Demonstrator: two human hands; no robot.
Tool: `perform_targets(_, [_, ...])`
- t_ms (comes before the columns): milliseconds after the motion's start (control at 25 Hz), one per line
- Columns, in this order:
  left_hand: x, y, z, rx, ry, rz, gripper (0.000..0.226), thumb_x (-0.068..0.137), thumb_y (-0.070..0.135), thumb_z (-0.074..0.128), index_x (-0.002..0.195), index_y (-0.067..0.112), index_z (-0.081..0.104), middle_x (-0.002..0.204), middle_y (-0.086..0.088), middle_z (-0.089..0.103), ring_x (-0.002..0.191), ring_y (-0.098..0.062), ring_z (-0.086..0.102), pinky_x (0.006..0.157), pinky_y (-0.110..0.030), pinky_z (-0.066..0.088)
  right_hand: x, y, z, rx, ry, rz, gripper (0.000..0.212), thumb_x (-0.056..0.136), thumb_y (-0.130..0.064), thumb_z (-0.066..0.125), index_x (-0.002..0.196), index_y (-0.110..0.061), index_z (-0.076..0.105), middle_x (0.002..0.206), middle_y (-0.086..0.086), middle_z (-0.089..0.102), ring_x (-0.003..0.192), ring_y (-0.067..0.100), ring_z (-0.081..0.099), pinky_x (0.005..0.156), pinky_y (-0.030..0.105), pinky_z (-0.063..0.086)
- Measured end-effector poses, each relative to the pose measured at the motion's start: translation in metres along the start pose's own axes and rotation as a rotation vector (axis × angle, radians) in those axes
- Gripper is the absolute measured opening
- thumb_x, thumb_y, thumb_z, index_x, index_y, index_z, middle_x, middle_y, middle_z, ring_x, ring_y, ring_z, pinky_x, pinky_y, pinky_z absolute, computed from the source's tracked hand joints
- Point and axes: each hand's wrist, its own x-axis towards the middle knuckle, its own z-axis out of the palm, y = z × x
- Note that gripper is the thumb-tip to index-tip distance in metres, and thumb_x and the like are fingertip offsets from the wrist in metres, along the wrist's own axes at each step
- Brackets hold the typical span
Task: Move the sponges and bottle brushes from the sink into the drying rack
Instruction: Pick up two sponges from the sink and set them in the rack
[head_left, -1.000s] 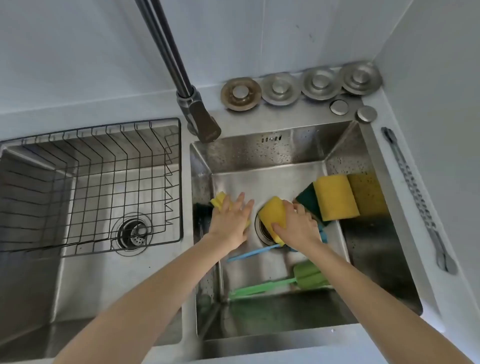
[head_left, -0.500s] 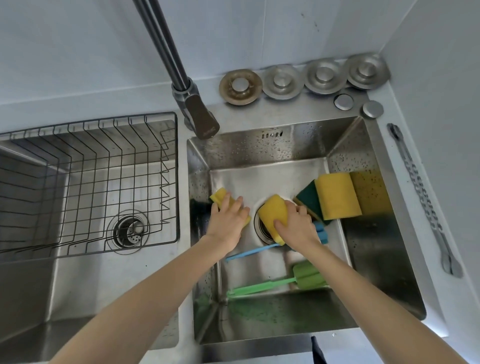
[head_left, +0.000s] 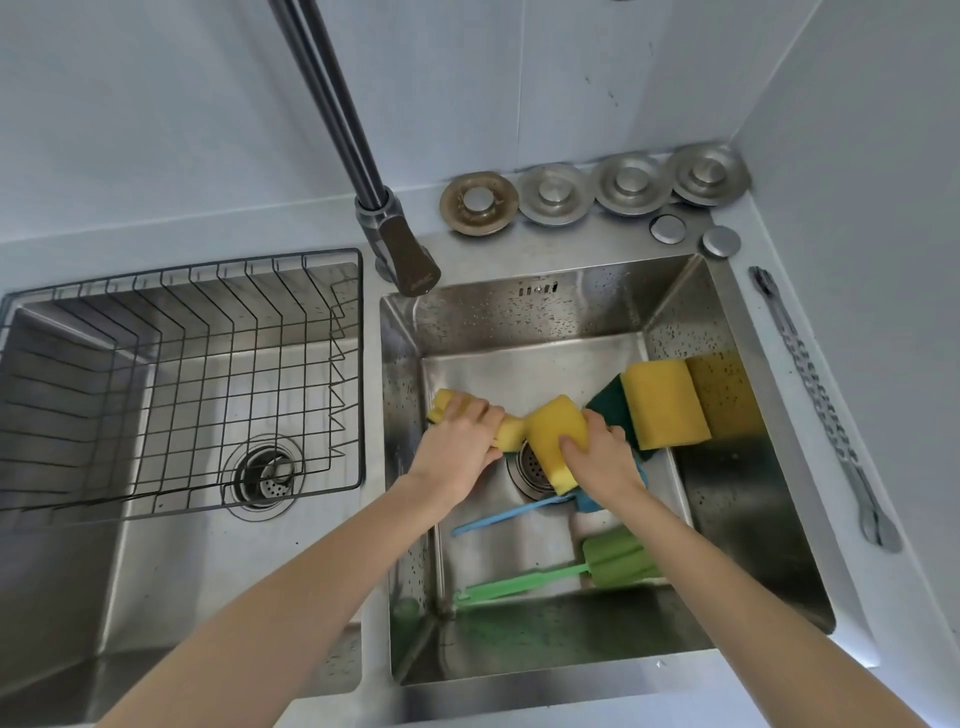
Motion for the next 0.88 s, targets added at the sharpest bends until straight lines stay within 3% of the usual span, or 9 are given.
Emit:
perform_targets(160, [-0.010, 0.002, -0.015, -0.124, 0.139, 0.009, 0.047, 0.088, 0.029, 0.054, 0.131, 0.016, 0.040, 0.134, -0.006, 0.048, 0.125, -0.023, 0.043, 0.092, -0.038, 0.050, -0.014, -0.008, -0.020, 0.139, 0.045, -0.005, 0.052, 0.096, -0.026, 0.041, 0.141, -0.008, 0.024, 0.133, 0.023, 0.045, 0.115, 0.037, 0.047, 0.091, 0.037, 0.040])
perform_targets(280, [-0.023, 0.005, -0.024, -0.228, 0.257, -0.010, 0.046, 0.087, 0.029, 0.055, 0.128, 0.013, 0.041, 0.128, -0.007, 0.052, 0.116, -0.024, 0.051, 0.087, -0.039, 0.051, -0.029, -0.014, -0.036, 0.234, 0.062, -0.037, 0.048, 0.096, -0.026, 0.041, 0.140, -0.009, 0.028, 0.130, 0.015, 0.050, 0.107, 0.029, 0.049, 0.081, 0.029, 0.034])
perform_targets(360, [-0.033, 0.008, -0.029, -0.273, 0.331, -0.037, 0.046, 0.087, 0.028, 0.054, 0.127, 0.009, 0.042, 0.125, -0.010, 0.052, 0.111, -0.026, 0.054, 0.083, -0.038, 0.050, -0.037, -0.018, -0.046, 0.299, 0.081, -0.060, 0.047, 0.096, -0.027, 0.041, 0.139, -0.011, 0.032, 0.131, 0.013, 0.050, 0.101, 0.021, 0.045, 0.084, 0.028, 0.032])
perform_targets(600, [-0.074, 0.009, -0.050, -0.401, 0.556, -0.027, 0.045, 0.083, 0.019, 0.060, 0.121, 0.002, 0.044, 0.125, -0.014, 0.049, 0.105, -0.028, 0.056, 0.077, -0.027, 0.043, -0.062, -0.044, -0.065, 0.404, 0.100, -0.124, 0.049, 0.094, -0.035, 0.043, 0.138, -0.016, 0.033, 0.137, 0.012, 0.045, 0.123, 0.029, 0.045, 0.102, 0.040, 0.035])
perform_targets(720, [-0.099, -0.002, -0.058, -0.424, 0.639, -0.046, 0.044, 0.081, 0.019, 0.061, 0.119, 0.003, 0.046, 0.125, -0.014, 0.049, 0.106, -0.028, 0.056, 0.079, -0.035, 0.049, -0.078, -0.064, -0.062, 0.443, 0.080, -0.199, 0.052, 0.093, -0.036, 0.046, 0.138, -0.015, 0.034, 0.138, 0.010, 0.045, 0.124, 0.027, 0.044, 0.103, 0.038, 0.035])
perform_targets(880, [-0.131, -0.029, -0.063, -0.488, 0.739, -0.068, 0.042, 0.076, 0.037, 0.048, 0.114, 0.018, 0.042, 0.124, -0.009, 0.052, 0.106, -0.025, 0.058, 0.083, -0.041, 0.055, -0.094, -0.094, -0.043, 0.482, 0.009, -0.281, 0.050, 0.090, -0.036, 0.052, 0.133, -0.015, 0.040, 0.133, 0.008, 0.049, 0.116, 0.023, 0.049, 0.105, 0.039, 0.039])
